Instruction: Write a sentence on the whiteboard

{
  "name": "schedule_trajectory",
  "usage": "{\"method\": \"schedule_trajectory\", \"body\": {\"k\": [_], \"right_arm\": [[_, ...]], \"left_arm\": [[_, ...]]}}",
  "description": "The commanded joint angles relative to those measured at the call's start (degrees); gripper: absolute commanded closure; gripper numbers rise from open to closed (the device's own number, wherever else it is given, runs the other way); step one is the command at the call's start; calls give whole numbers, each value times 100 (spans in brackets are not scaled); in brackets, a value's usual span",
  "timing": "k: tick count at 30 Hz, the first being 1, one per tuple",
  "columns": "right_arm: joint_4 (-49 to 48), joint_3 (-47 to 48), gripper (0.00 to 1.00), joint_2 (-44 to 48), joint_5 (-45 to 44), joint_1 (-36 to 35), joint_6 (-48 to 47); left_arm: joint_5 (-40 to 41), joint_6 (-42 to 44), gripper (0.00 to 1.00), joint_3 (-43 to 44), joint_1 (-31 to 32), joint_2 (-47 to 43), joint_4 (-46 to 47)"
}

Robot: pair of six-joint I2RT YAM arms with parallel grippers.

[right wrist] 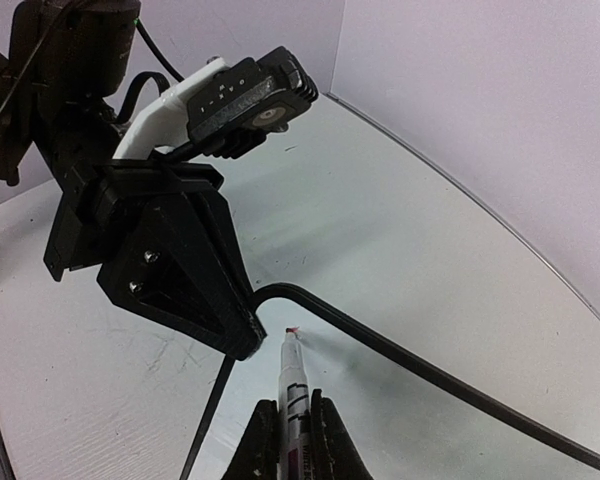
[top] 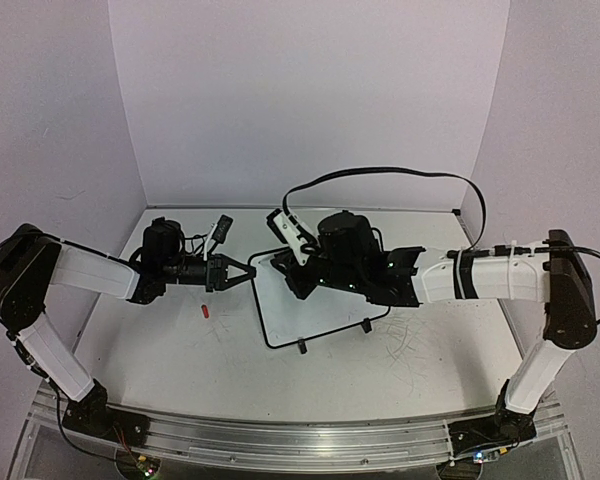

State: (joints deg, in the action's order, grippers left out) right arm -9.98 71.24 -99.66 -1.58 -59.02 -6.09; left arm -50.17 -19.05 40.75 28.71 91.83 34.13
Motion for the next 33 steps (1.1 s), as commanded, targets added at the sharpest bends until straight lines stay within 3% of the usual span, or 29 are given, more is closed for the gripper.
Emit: {"method": "schedule_trajectory", "body": {"k": [1, 33], "right_arm": [[-75, 44, 100, -71, -178, -4, 78], [-32, -264, 100, -63, 23, -153, 266]], "left_arm": [[-94, 103, 100, -23, 3, -226, 144], [-92, 106, 100, -32, 3, -249, 144]]}}
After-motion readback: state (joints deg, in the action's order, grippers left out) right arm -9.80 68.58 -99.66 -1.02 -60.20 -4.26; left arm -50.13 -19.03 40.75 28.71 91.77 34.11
